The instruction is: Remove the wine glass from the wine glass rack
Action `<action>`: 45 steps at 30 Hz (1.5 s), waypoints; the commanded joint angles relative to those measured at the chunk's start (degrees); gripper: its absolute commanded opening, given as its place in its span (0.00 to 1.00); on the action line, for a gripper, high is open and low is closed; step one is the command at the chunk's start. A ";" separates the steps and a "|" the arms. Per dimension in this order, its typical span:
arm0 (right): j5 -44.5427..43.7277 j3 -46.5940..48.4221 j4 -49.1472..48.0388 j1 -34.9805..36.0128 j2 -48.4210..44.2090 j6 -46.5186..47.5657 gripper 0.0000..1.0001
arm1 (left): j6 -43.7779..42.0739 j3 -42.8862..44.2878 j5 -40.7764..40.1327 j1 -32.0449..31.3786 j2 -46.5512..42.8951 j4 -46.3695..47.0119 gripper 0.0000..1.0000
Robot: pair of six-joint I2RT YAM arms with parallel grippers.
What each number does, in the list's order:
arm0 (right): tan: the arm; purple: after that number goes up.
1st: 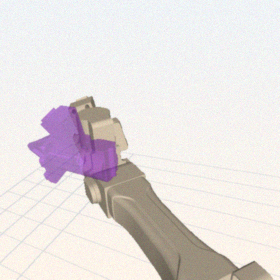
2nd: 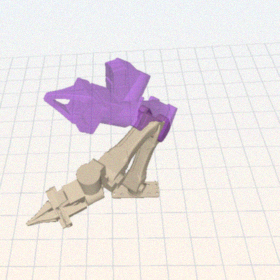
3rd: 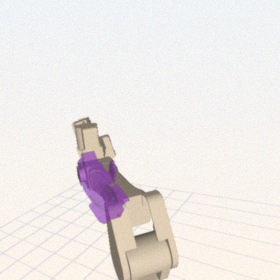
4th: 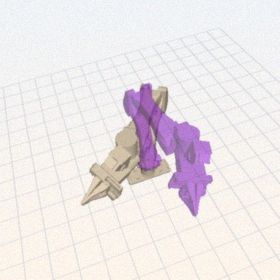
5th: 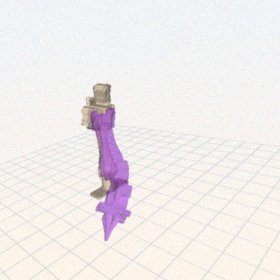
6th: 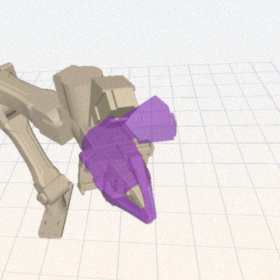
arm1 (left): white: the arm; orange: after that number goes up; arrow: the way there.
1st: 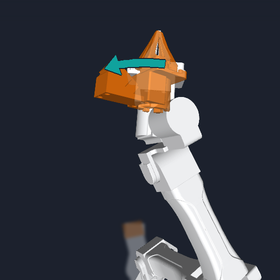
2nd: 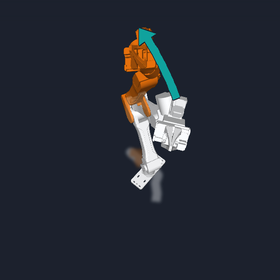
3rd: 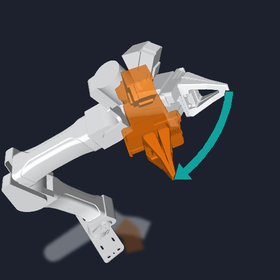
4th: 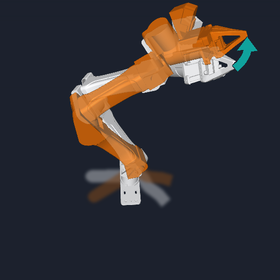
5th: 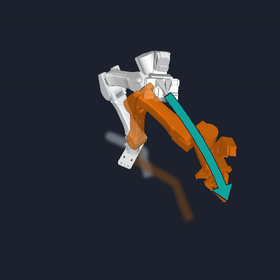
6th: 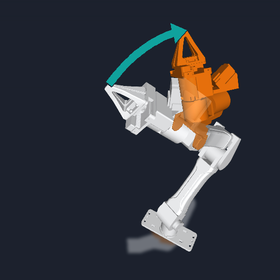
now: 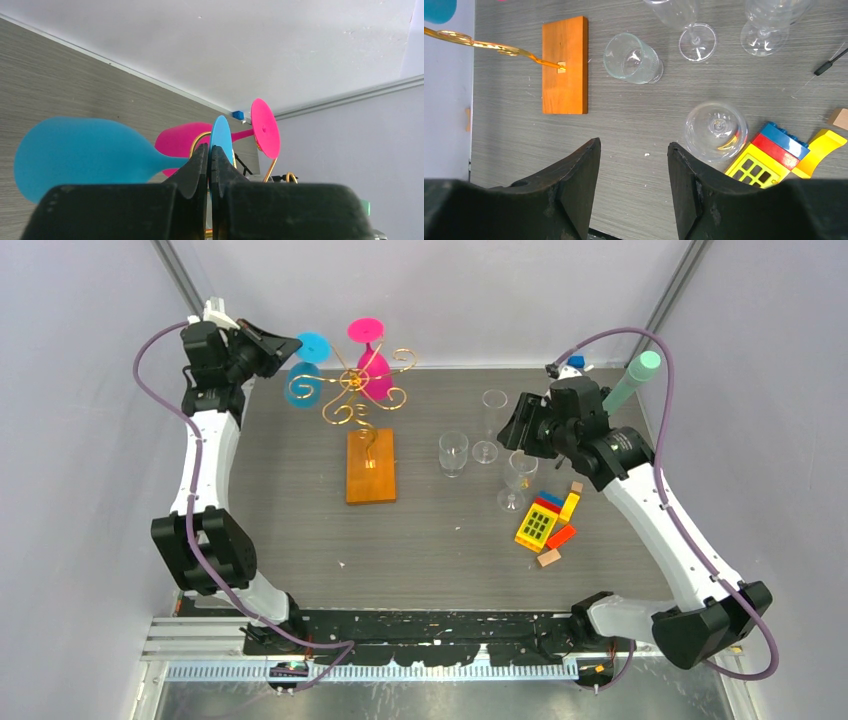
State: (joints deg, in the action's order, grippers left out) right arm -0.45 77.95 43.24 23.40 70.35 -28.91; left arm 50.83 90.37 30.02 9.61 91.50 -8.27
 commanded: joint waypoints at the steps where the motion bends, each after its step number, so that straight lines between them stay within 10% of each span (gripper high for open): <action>1: -2.10 0.07 -3.46 -0.19 -2.46 -0.45 0.57 | -0.90 0.29 -0.83 0.59 -2.48 1.19 0.00; 15: -2.91 -1.01 -3.94 -0.19 -4.20 -0.89 0.57 | 17.02 -2.83 7.68 0.59 0.93 20.69 0.00; 45: -1.47 -2.38 -5.19 -0.19 -4.73 -2.14 0.57 | 13.91 2.38 15.12 -0.86 6.17 18.20 0.00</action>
State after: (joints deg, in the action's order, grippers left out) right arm -1.83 75.50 40.71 23.40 67.37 -30.57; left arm 65.10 89.10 42.17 9.69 97.23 7.38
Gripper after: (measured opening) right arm 0.569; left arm 0.021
